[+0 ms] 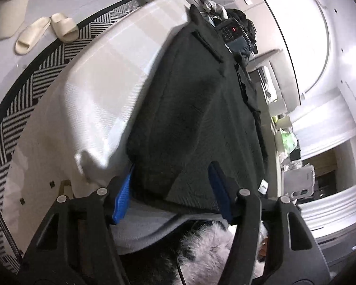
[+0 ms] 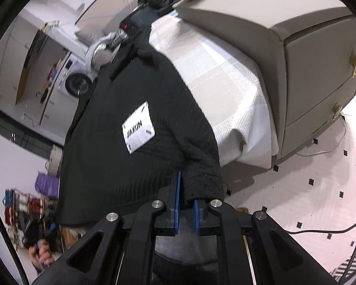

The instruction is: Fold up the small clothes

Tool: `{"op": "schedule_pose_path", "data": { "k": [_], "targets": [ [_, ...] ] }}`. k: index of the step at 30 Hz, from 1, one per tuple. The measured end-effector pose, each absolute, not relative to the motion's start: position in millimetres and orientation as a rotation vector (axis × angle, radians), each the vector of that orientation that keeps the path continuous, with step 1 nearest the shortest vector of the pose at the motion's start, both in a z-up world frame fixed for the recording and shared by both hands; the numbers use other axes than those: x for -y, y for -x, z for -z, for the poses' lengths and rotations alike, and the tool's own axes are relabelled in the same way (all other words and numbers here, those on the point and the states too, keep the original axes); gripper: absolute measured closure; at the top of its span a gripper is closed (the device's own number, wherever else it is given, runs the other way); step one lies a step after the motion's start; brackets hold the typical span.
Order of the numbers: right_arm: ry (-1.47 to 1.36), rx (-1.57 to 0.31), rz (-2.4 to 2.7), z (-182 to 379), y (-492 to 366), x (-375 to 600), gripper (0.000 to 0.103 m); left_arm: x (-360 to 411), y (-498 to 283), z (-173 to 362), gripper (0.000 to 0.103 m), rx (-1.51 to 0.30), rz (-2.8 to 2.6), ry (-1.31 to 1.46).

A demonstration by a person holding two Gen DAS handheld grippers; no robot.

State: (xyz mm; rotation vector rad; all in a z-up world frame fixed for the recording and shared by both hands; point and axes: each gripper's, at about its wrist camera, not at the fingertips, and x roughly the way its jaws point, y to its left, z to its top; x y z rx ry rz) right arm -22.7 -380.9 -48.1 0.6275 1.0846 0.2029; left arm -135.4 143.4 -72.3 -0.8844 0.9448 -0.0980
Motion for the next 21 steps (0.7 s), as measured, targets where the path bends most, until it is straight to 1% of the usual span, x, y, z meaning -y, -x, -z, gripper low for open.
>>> {"op": "schedule_pose_path", "data": {
  "k": [2,3,5,7,8,10,12,15,17,18,21],
  "targets": [
    [-0.591,-1.122,-0.236,45.6,25.0,384.9,0.088,-137.2,127.7,71.8,0.047,-0.951,0.095,0.848],
    [-0.56,-1.139,-0.255,42.6,27.6,388.5,0.082,-133.9,124.6,71.2,0.05,-0.954,0.081,0.824],
    [-0.534,-1.136,-0.279,38.4,33.4,393.5,0.079,-130.7,123.9,69.8,0.073,-0.951,0.046,0.787],
    [-0.542,-1.099,-0.31,34.5,39.2,402.5,0.076,-130.1,124.0,67.4,0.084,-0.932,0.018,0.757],
    [-0.559,-1.088,-0.317,34.7,40.3,405.9,0.075,-129.6,124.1,66.8,0.086,-0.926,0.013,0.751],
    [-0.653,-1.054,-0.346,39.4,41.2,418.5,0.069,-129.4,124.3,65.8,0.089,-0.92,0.007,0.744],
    [-0.73,-1.056,-0.357,47.0,41.4,427.8,0.066,-129.7,124.9,63.6,0.089,-0.915,0.008,0.73],
    [-0.724,-1.038,-0.362,42.1,45.0,432.2,0.066,-134.7,129.8,60.9,0.089,-0.907,0.001,0.731],
    [-0.694,-1.012,-0.34,35.7,49.1,439.2,0.062,-138.0,130.4,60.8,0.089,-0.903,0.002,0.744],
    [-0.686,-1.003,-0.32,34.5,49.8,442.3,0.058,-140.4,133.1,62.0,0.089,-0.903,0.004,0.748],
    [-0.709,-1.002,-0.347,39.8,42.5,438.3,0.058,-142.1,134.6,66.1,0.089,-0.911,0.003,0.758]
  ]
}}
